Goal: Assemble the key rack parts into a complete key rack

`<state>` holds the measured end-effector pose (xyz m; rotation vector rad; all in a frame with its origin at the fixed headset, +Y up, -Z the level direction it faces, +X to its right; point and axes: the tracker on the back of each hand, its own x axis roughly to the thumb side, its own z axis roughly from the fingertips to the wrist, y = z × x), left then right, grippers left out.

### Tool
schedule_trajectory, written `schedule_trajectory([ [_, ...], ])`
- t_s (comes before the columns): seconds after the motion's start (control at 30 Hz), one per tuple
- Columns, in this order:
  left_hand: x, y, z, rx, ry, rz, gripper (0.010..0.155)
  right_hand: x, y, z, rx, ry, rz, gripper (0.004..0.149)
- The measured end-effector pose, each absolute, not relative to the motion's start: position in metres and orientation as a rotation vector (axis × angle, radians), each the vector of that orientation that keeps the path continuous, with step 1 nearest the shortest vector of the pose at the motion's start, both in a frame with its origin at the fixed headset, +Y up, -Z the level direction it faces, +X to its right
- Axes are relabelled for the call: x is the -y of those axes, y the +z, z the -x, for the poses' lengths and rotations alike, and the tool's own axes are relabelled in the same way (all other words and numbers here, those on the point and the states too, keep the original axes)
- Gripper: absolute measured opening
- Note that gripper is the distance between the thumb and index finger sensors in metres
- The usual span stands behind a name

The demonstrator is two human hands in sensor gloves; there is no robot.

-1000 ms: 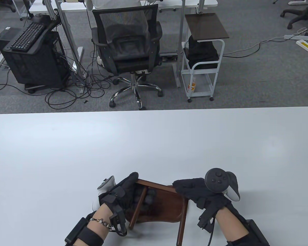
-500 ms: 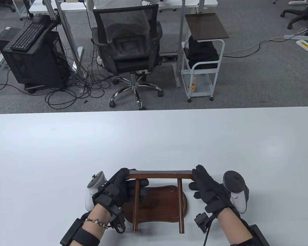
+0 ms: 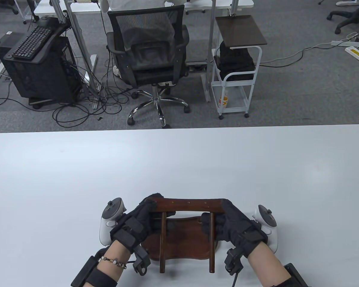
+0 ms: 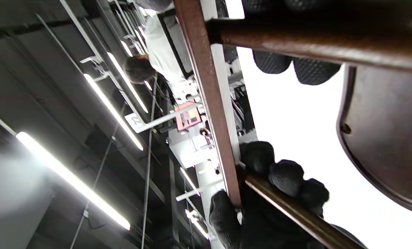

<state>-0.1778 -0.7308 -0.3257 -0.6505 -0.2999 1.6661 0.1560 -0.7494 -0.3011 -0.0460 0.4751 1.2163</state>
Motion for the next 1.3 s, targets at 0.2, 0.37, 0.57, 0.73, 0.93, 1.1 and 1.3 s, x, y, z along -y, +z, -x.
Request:
schedule_trajectory([
  [0.2,0.718,-0.330,0.186,0.453,1.614,0.520,0.066,0.739,-0.307,-0.148,-0.345,1.200,-0.166,0.075],
  [0.37,0.709,-0.333,0.195,0.578,1.606,0.461,0.063,0.732,-0.313,-0.139,-0.304,1.147,-0.334,0.073],
  [0.57,0.710,-0.337,0.203,0.597,1.639,0.421,0.061,0.730,-0.319,-0.132,-0.263,1.142,-0.415,0.071],
  [0.73,0.718,-0.343,0.207,0.589,1.671,0.420,0.061,0.733,-0.323,-0.131,-0.209,1.172,-0.433,0.071],
  [0.93,0.724,-0.347,0.210,0.580,1.669,0.419,0.060,0.739,-0.327,-0.130,-0.202,1.190,-0.445,0.070],
  [1.1,0.726,-0.347,0.211,0.579,1.659,0.416,0.060,0.744,-0.329,-0.129,-0.201,1.199,-0.440,0.070],
  [1.3,0.734,-0.349,0.211,0.556,1.627,0.427,0.060,0.753,-0.331,-0.131,-0.209,1.235,-0.397,0.070],
])
